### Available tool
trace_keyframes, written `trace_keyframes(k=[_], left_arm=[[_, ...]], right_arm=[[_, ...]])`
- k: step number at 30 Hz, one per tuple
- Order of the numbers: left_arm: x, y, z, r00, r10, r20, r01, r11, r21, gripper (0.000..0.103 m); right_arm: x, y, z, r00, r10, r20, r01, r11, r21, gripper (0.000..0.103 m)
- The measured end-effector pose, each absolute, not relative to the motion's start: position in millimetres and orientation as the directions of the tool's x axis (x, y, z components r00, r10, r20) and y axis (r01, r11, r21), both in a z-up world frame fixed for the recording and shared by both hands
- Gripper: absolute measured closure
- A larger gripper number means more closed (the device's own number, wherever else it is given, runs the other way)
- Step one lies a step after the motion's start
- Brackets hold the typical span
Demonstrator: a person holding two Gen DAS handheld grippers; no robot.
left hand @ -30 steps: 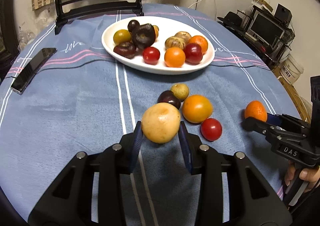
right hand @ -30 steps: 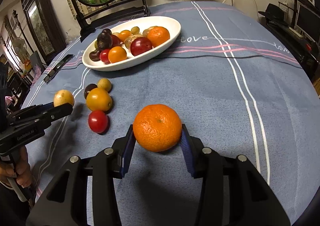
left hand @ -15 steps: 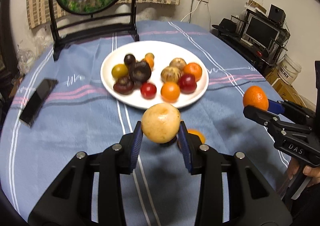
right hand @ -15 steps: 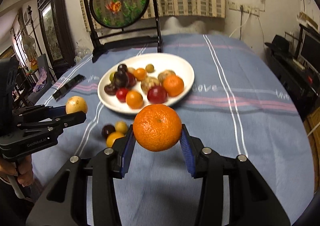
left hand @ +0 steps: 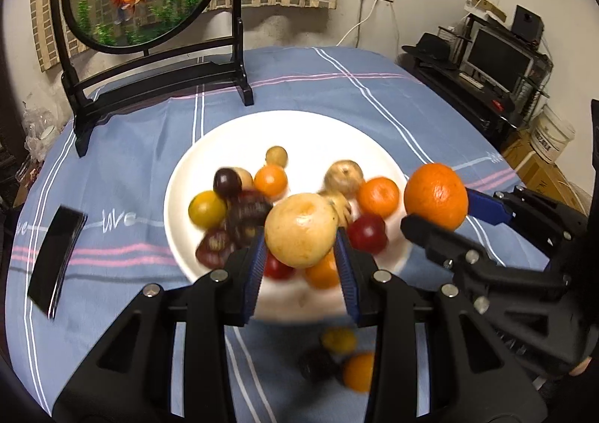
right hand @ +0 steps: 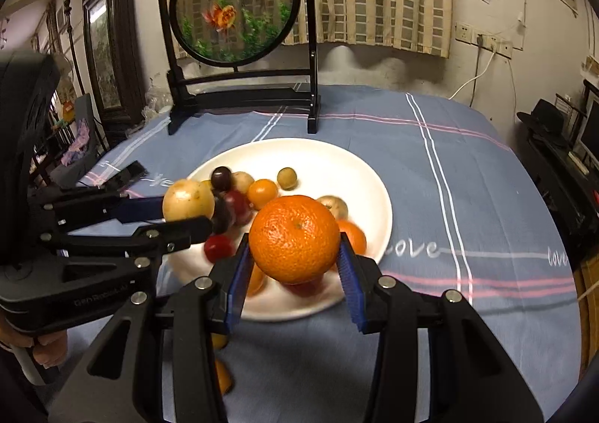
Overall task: Organize fruits
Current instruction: 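Carry both fruits over the white plate and open both tools, then withdraw both open tools from the plate back to the fruit pile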
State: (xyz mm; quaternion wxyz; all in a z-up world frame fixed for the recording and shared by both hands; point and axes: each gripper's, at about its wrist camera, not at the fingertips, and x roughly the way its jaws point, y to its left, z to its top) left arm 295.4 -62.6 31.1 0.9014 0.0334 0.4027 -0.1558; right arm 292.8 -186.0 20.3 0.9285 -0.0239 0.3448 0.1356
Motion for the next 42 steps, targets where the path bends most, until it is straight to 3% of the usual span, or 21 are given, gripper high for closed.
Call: trace_keyframes(k=[9, 14, 18, 24, 42], left_arm=[[342, -75, 14, 0.635, -0.188, -0.749, 0.301, 0.954, 0.015, 0.067], [365, -67, -3, 0.583, -0.204, -0.787, 0.265, 0.963, -0.054, 0.067], [365, -65, -4, 0.605, -0.189, -0.774, 0.258, 0.966, -0.035, 0.063], [359, -57, 3, 0.629, -0.178, -0.757, 0.219, 0.975, -0.047, 0.040], [268, -63, 34, 0.683, -0.213, -0.699, 0.271, 0.962, -0.028, 0.020]], right_arm=[[345, -189, -3, 0.699, 0.197, -0.687, -0.255, 0.967, 0.018, 0.059], [364, -188, -15, 0.666, 0.224, -0.711, -0.255, 0.965, 0.064, 0.058], [367, -188, -18, 0.672, 0.236, -0.702, -0.253, 0.964, 0.082, 0.054], [359, -194, -7, 0.687, 0.245, -0.684, -0.244, 0.965, 0.100, 0.051], [275, -227, 3, 0.693, 0.262, -0.671, -0.156, 0.964, 0.215, 0.040]])
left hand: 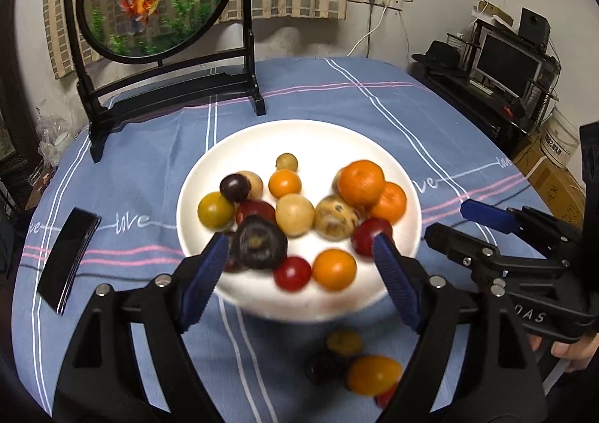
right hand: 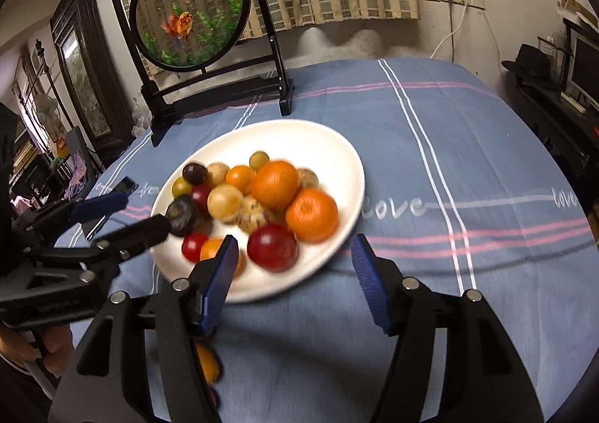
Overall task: Organize fruits
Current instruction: 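Withdraw both open tools from the plate back to the fruit pile, then grasp the dark plum with the left tool while the right tool grasps a red tomato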
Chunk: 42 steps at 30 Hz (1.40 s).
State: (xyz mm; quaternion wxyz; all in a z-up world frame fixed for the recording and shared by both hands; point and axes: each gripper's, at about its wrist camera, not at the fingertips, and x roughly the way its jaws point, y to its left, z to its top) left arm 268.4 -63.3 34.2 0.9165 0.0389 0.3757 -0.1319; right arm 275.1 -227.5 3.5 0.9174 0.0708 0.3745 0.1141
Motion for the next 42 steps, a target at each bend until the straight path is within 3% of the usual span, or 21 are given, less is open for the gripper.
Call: trace_keyframes(k=[19, 30, 42], left_arm=[[196, -18, -5, 0.668, -0.171, -0.725, 0.174, 0.982, -0.072, 0.014], [194, -2, -34, 0.652, -0.123, -0.749, 0.117, 0.991, -0.062, 0.014], [201, 3, -50, 0.578, -0.173, -0.797, 0.110, 0.985, -0.134, 0.014]], right_arm=[[183, -199, -23, 0.643, 0.280, -0.713, -0.218, 0.959, 0.180, 0.040], [180, -166, -48, 0.544, 0.299, -0.784, -0.294, 0.943, 0.156, 0.040], [194, -137, -57, 0.524, 0.218, -0.824, -0.313, 0.948, 0.052, 0.040]])
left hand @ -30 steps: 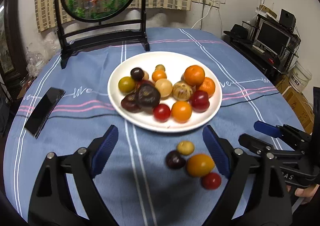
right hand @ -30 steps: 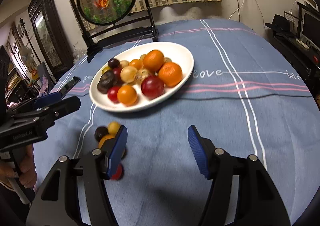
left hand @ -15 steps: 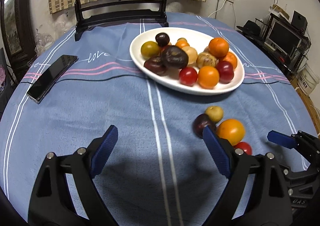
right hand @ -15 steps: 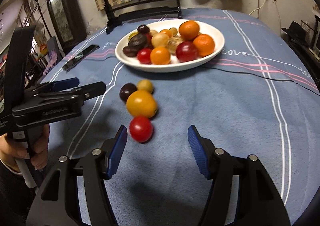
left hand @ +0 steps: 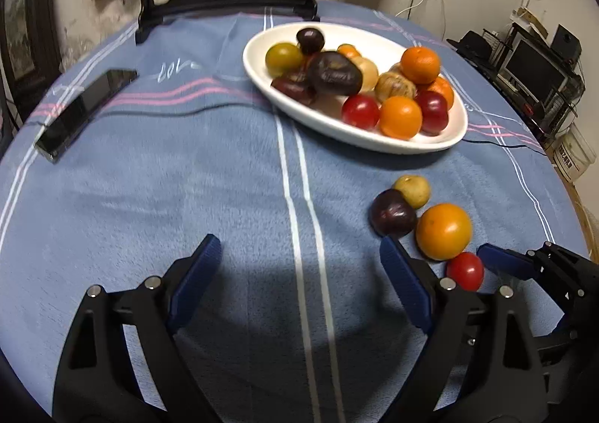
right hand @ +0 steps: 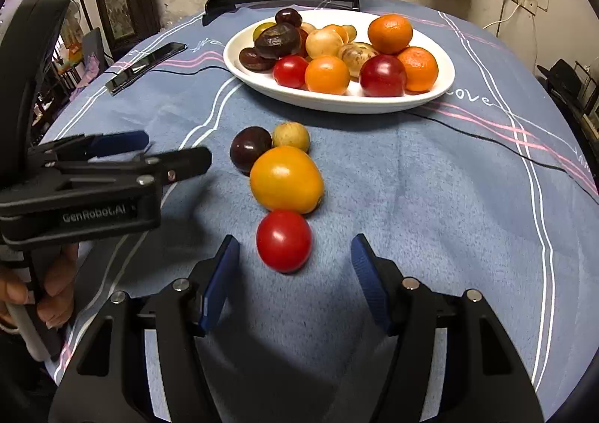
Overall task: Organize fruits
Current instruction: 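Grasp the dark plum with the left tool while the right tool grasps a red tomato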
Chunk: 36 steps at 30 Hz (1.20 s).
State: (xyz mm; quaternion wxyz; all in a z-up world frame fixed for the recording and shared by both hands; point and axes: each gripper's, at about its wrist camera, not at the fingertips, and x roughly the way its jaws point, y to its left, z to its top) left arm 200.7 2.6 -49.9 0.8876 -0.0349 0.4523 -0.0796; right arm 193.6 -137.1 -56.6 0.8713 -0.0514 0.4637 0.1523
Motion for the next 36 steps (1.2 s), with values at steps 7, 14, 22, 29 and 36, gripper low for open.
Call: trace_keyframes(k=[7, 14, 22, 29, 36], left_arm=[[202, 0, -55, 0.560, -0.167, -0.811, 0.111, 0.986, -0.126, 0.013], [202, -3, -55, 0.556, -0.154, -0.817, 0.114, 0.988, -0.108, 0.012], [200, -13, -54, 0.551, -0.159, -0.819, 0.167, 0.983, -0.078, 0.012], [210, -38, -56, 0.545, -0.122, -0.830, 0.235, 0.972, 0.012, 0.015], [223, -53, -54, 0.546, -0.157, -0.823, 0.299, 0.954, 0.016, 0.038]], right_arm=[[198, -133, -56, 0.547, 0.169, -0.820, -0.292, 0.956, 0.003, 0.058], [192, -135, -54, 0.558, 0.181, -0.810, -0.307, 0.952, 0.002, 0.076], [183, -163, -51, 0.558, 0.229, -0.798, -0.268, 0.959, 0.088, 0.076], [176, -177, -49, 0.559, 0.266, -0.785, -0.256, 0.956, 0.141, 0.076], [174, -182, -50, 0.552, 0.287, -0.783, -0.258, 0.952, 0.167, 0.076]])
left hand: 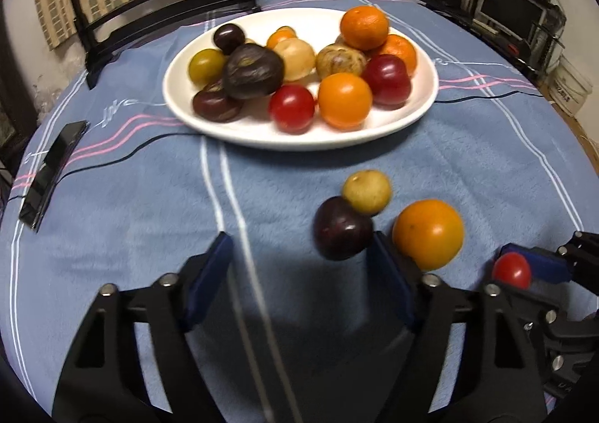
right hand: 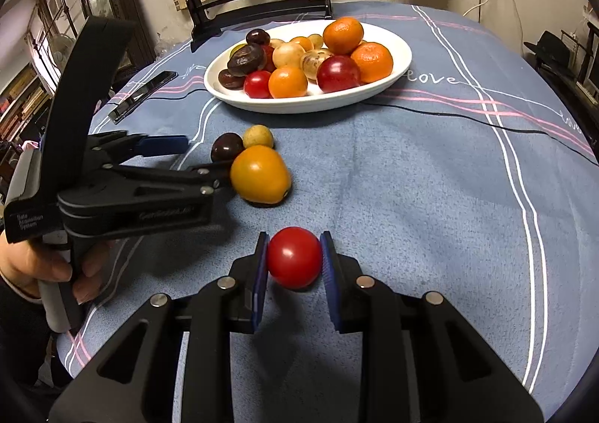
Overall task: Organize fruits
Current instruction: 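Grasp the dark plum with the left tool while the right tool grasps a red tomato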
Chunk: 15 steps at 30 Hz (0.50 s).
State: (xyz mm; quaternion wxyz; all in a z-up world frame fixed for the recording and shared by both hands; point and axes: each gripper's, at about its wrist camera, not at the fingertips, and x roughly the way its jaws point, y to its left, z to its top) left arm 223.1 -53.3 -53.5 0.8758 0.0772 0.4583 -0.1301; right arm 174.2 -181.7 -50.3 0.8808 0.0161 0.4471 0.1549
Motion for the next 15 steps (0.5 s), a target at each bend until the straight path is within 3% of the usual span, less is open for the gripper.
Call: trace_keyframes(k=[5, 15], left_arm=[[219, -66, -52, 0.544, -0.207, -0.813, 0.368, 0.930, 0.009, 0.071], [202, -60, -38, 0.559, -0.225, -0.798, 0.372, 0.928, -0.001, 0.071]], right_arm=[[174, -182, -51, 0.551, 0.291, -0.782, -0.260, 0.951, 0.171, 0.076], [172, -187, -39, 0.582, 0.283, -0.763, -0.253, 0.954, 0.161, 0.076]])
